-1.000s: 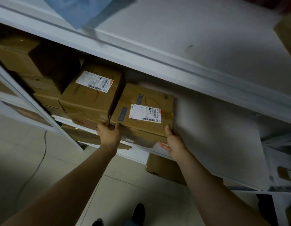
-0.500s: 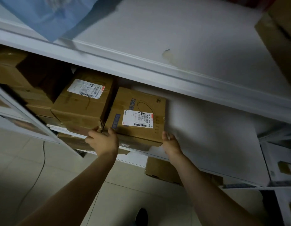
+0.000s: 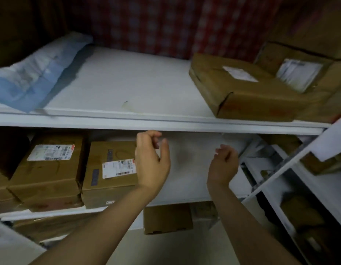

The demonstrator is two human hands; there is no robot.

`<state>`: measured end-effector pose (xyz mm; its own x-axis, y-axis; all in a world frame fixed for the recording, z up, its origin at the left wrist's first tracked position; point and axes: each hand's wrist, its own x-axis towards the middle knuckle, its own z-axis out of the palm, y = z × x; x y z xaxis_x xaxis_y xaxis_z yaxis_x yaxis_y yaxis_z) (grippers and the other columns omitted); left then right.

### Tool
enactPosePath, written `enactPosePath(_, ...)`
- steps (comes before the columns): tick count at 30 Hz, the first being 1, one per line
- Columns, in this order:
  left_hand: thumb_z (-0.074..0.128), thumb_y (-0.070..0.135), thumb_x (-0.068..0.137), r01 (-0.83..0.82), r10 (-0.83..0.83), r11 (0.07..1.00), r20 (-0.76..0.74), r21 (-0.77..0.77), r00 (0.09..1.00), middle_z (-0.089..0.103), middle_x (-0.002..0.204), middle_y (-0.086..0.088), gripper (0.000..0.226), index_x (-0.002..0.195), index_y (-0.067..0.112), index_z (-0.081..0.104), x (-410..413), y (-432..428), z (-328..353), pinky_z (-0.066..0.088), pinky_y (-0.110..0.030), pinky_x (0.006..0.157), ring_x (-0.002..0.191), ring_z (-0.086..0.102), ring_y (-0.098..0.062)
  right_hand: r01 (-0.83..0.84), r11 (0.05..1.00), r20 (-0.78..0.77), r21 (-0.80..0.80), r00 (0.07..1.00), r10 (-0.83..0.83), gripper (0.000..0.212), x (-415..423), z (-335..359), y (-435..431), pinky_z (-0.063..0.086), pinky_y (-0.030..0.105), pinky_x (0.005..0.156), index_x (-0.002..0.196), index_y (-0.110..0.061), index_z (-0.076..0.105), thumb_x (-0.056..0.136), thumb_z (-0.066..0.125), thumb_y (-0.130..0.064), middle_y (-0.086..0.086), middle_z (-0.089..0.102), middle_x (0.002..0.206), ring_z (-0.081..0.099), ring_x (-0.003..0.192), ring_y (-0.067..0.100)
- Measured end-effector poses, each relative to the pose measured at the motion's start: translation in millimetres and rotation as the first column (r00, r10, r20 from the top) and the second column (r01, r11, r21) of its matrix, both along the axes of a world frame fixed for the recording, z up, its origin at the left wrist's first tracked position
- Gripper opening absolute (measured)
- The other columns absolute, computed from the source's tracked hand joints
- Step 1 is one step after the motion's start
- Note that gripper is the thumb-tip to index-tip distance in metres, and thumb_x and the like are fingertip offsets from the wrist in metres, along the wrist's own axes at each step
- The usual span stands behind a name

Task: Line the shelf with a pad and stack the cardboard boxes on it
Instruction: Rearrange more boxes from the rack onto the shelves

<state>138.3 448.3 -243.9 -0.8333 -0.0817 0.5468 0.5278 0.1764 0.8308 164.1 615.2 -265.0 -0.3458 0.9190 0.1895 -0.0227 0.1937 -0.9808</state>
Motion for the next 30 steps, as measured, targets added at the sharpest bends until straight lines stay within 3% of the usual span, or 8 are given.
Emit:
enactPosePath(3,0.054,0.021,0.094,0.055,-0.055,0.998,-0.176,-0.008,0.983,0.049,0.098,-0.002,0.015,0.105,0.028,0.046,2,31,41,0.050,-0.036,0.071,0.085,0.053,-0.015,0.099,0.991,-0.079,0.092,0.993,-0.091,0.021,4,38,36,0.048,0.034,0.072,0.098,-0.009,0.060,0.101,0.041,-0.017,0.005,0.060,0.091,0.055,0.077,0.016)
enactPosePath(6,0.055,0.020,0.094,0.088,-0.083,0.996,-0.214,0.017,0.973,0.048,0.105,-0.001,0.017,0.110,0.019,0.049,-3,72,78,0.051,-0.031,0.080,0.094,0.051,-0.015,0.198,0.975,-0.161,0.097,0.970,-0.181,0.021,9,75,82,0.048,0.026,0.074,0.109,-0.005,0.058,0.100,0.042,-0.017,0.013,0.059,0.105,0.054,0.079,0.014)
enactPosePath(9,0.054,0.030,0.096,0.116,-0.115,0.993,-0.064,0.013,0.991,0.046,0.119,0.001,0.033,0.125,0.015,0.048,-16,107,100,0.050,-0.034,0.095,0.111,0.050,-0.015,0.299,0.952,-0.157,0.065,0.945,-0.286,0.028,12,107,120,0.041,0.024,0.082,0.121,-0.006,0.057,0.099,0.045,-0.018,0.011,0.052,0.125,0.050,0.098,0.016)
enactPosePath(12,0.053,0.041,0.097,0.176,-0.185,0.983,0.222,0.061,0.957,0.044,0.138,-0.004,0.049,0.138,0.018,0.042,-29,133,115,0.046,-0.040,0.105,0.121,0.051,-0.019,0.331,0.943,-0.100,0.026,0.940,-0.327,0.030,14,130,154,0.041,0.032,0.089,0.122,-0.010,0.058,0.097,0.046,-0.021,0.009,0.052,0.127,0.049,0.114,0.023)
enactPosePath(14,0.050,0.048,0.096,0.206,-0.228,0.973,0.298,0.102,0.927,0.047,0.142,-0.005,0.056,0.143,0.020,0.039,-37,139,118,0.046,-0.044,0.106,0.122,0.053,-0.022,0.288,0.957,-0.040,0.034,0.957,-0.286,0.033,10,135,169,0.041,0.037,0.096,0.121,-0.010,0.059,0.096,0.045,-0.025,0.011,0.056,0.125,0.049,0.119,0.029)
enactPosePath(18,0.047,0.052,0.097,0.277,-0.300,0.954,0.383,0.116,0.874,0.052,0.143,-0.003,0.060,0.148,0.022,0.035,-41,138,128,0.042,-0.042,0.108,0.127,0.053,-0.023,0.168,0.985,0.013,-0.037,0.986,-0.167,0.043,2,136,176,0.041,0.037,0.095,0.127,-0.014,0.058,0.096,0.041,-0.038,0.008,0.057,0.123,0.050,0.116,0.029)
enactPosePath(24,0.046,0.039,0.096,0.154,-0.181,0.983,0.417,0.097,0.891,0.060,0.131,-0.001,0.045,0.139,0.027,0.048,-38,110,138,0.046,-0.041,0.102,0.112,0.056,-0.022,0.188,0.982,0.052,-0.001,0.981,-0.188,0.066,5,142,155,0.036,0.052,0.106,0.122,-0.008,0.064,0.095,0.026,-0.054,0.021,0.054,0.129,0.045,0.122,0.039)
enactPosePath(30,0.046,0.043,0.091,0.115,-0.159,0.982,0.331,0.148,0.930,0.060,0.126,0.005,0.043,0.132,0.032,0.051,0,63,127,0.051,-0.040,0.095,0.109,0.057,-0.017,0.076,0.975,-0.186,-0.211,0.976,-0.116,0.033,30,137,96,0.043,0.036,0.086,0.118,-0.014,0.050,0.101,0.032,-0.036,0.006,0.052,0.111,0.052,0.100,0.024)
